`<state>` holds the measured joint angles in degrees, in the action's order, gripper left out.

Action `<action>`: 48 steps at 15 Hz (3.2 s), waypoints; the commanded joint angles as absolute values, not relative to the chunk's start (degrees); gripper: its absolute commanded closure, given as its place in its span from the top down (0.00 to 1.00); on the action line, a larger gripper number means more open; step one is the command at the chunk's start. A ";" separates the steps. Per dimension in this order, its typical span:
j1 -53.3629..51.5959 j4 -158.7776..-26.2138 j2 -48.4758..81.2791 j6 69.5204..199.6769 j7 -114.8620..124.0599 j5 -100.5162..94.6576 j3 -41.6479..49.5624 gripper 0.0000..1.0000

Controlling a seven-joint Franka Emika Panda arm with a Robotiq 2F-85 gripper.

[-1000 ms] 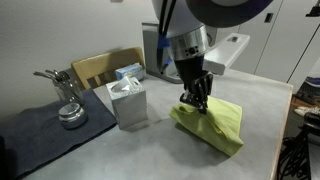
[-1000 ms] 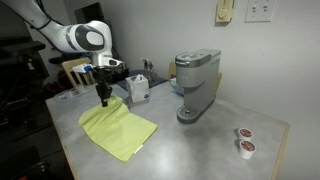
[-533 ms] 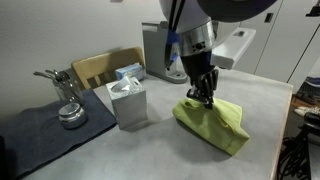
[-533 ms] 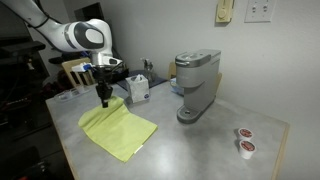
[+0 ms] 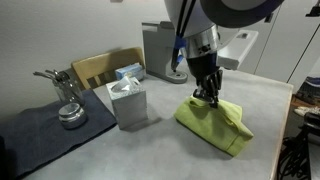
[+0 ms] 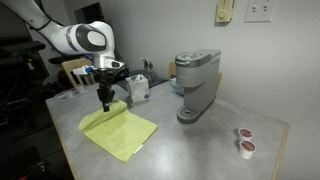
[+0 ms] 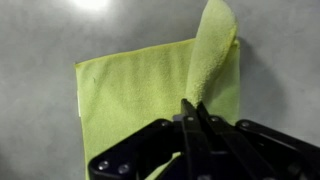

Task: Fold the yellow towel in half

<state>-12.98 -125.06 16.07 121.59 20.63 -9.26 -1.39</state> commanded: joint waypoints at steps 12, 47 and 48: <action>-10.97 -125.81 14.77 121.38 18.52 -13.11 -1.52 0.01; -3.77 -123.26 21.57 126.97 -3.83 -16.46 0.19 0.01; -3.81 -123.20 21.69 126.90 -3.64 -16.78 0.35 0.01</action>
<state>-4.82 -124.08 20.57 126.43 -2.37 -16.18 0.39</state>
